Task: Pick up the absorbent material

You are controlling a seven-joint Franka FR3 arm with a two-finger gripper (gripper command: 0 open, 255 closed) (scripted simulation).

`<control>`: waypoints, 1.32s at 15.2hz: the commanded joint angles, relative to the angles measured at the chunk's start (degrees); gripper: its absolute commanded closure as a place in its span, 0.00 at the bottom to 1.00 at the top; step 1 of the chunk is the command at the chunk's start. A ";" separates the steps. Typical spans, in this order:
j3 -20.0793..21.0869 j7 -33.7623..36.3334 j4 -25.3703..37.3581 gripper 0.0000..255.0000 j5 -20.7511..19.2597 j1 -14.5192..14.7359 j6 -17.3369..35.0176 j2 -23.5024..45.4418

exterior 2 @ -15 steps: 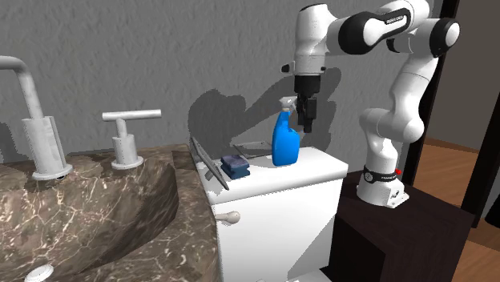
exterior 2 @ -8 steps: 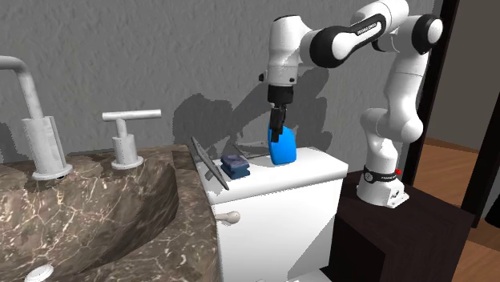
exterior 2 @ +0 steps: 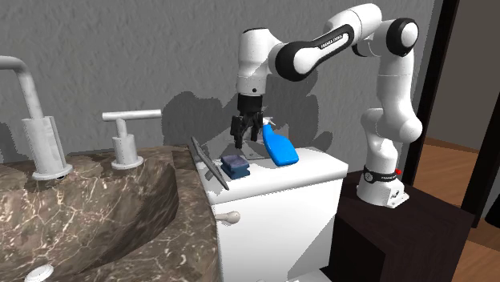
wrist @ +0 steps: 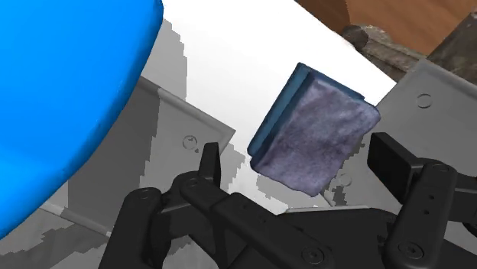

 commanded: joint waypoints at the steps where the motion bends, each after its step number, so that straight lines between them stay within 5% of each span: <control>1: -0.80 3.49 3.81 0.00 -1.08 -0.49 0.42 3.81; 4: -2.21 8.23 9.14 0.00 -2.29 -1.01 0.72 8.88; 14: -2.41 8.84 5.55 0.00 -2.76 -0.95 6.01 10.60; 15: -2.43 8.80 5.53 1.00 -2.76 -0.98 6.07 10.62; 20: -2.43 8.81 5.67 1.00 -2.77 -0.97 6.01 10.71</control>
